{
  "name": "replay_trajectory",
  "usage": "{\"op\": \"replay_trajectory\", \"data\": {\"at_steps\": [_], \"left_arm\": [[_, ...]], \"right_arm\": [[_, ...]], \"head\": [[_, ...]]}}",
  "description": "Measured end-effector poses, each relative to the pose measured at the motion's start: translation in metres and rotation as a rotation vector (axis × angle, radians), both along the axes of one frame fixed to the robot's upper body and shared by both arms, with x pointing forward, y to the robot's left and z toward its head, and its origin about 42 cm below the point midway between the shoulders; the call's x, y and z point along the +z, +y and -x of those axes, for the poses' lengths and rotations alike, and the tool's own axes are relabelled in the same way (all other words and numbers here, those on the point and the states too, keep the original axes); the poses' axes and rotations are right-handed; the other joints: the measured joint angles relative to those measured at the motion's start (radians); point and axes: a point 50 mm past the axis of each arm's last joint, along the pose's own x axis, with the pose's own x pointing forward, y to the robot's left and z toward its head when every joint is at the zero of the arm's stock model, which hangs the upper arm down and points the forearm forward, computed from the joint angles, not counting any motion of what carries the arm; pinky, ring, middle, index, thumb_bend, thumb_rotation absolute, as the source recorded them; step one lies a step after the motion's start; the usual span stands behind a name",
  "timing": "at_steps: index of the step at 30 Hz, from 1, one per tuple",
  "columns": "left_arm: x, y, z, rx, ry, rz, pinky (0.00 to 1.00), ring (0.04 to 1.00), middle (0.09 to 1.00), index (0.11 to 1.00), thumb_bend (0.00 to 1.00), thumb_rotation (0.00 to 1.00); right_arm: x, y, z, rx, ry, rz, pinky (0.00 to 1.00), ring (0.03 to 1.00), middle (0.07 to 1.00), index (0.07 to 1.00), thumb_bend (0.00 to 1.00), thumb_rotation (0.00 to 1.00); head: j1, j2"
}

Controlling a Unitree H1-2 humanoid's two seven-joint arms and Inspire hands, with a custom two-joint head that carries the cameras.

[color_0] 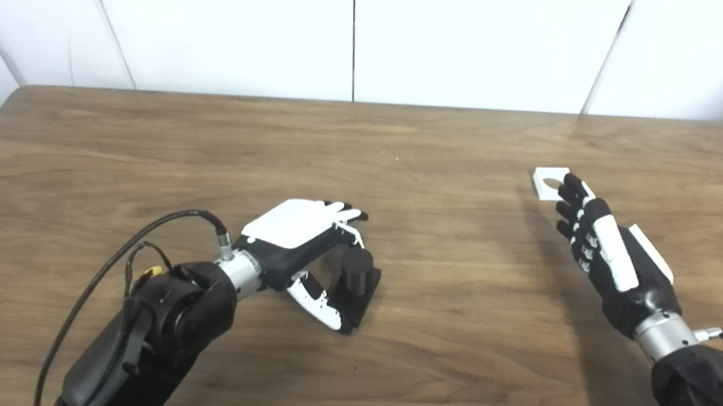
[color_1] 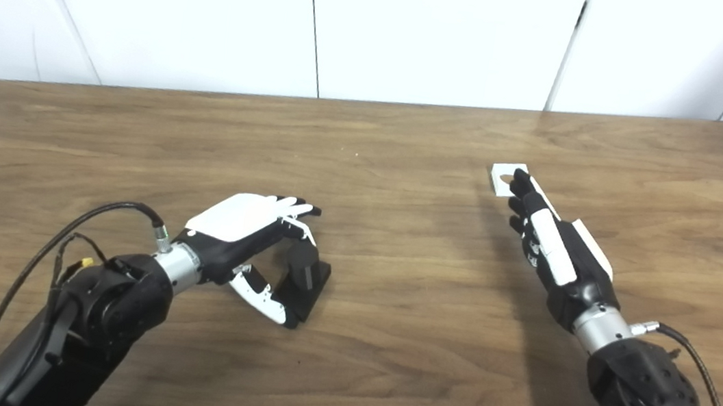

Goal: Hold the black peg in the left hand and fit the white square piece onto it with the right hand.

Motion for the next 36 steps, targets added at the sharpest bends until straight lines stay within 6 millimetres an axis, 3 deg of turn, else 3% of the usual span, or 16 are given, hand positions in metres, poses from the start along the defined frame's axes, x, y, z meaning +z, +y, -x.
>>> {"op": "replay_trajectory", "data": {"at_steps": [9, 11, 14, 18, 23, 27, 29, 33, 36], "left_arm": [[-0.003, 0.001, -0.002, 0.01, -0.001, 0.015, 1.0, 1.0, 0.974, 0.642, 0.92, 0.34], [-0.002, 0.001, -0.002, 0.011, -0.002, 0.016, 1.0, 1.0, 0.977, 0.648, 0.92, 0.34], [-0.003, 0.001, -0.002, 0.011, -0.001, 0.015, 1.0, 1.0, 0.978, 0.65, 0.91, 0.33], [-0.003, 0.001, -0.002, 0.012, -0.001, 0.015, 1.0, 1.0, 0.977, 0.65, 0.91, 0.33], [-0.003, 0.001, -0.002, 0.011, -0.002, 0.014, 1.0, 1.0, 0.982, 0.647, 0.91, 0.32], [-0.003, 0.0, -0.002, 0.009, -0.002, 0.014, 1.0, 1.0, 0.979, 0.645, 0.91, 0.32], [-0.003, 0.0, -0.001, 0.008, -0.002, 0.013, 1.0, 1.0, 0.979, 0.649, 0.91, 0.32], [-0.003, 0.0, -0.002, 0.008, -0.004, 0.012, 1.0, 1.0, 0.984, 0.654, 0.91, 0.31], [-0.003, 0.0, -0.002, 0.01, -0.004, 0.011, 1.0, 1.0, 0.988, 0.649, 0.91, 0.31]], "right_arm": [[0.0, 0.0, 0.0, -0.002, 0.002, 0.053, 1.0, 1.0, 1.0, 1.0, 0.74, 0.96], [0.0, 0.0, 0.0, -0.001, 0.001, 0.09, 1.0, 1.0, 0.998, 1.0, 0.63, 0.89], [0.003, 0.001, -0.004, 0.011, -0.013, 0.209, 1.0, 1.0, 0.996, 1.0, 0.62, 0.78], [0.024, -0.005, -0.018, 0.007, -0.09, 0.358, 1.0, 1.0, 0.988, 1.0, 0.65, 0.72], [0.048, -0.002, -0.037, -0.002, -0.168, 0.419, 1.0, 1.0, 0.982, 1.0, 0.66, 0.66], [0.058, 0.002, -0.05, 0.01, -0.209, 0.555, 0.98, 1.0, 0.978, 1.0, 0.73, 0.58], [0.063, -0.003, -0.058, 0.025, -0.237, 0.67, 0.99, 1.0, 0.983, 0.945, 0.85, 0.42], [0.078, -0.017, -0.076, 0.018, -0.272, 0.868, 1.0, 1.0, 0.997, 0.898, 0.92, 0.35], [0.075, -0.019, -0.096, 0.071, -0.243, 0.992, 1.0, 1.0, 1.0, 0.858, 0.95, 0.33]], "head": [[-0.002, 0.0], [-0.002, 0.0], [-0.005, 0.0], [-0.002, 0.002], [-0.005, 0.003], [-0.006, 0.003], [-0.008, 0.0], [-0.008, 0.0], [-0.006, -0.002]]}}
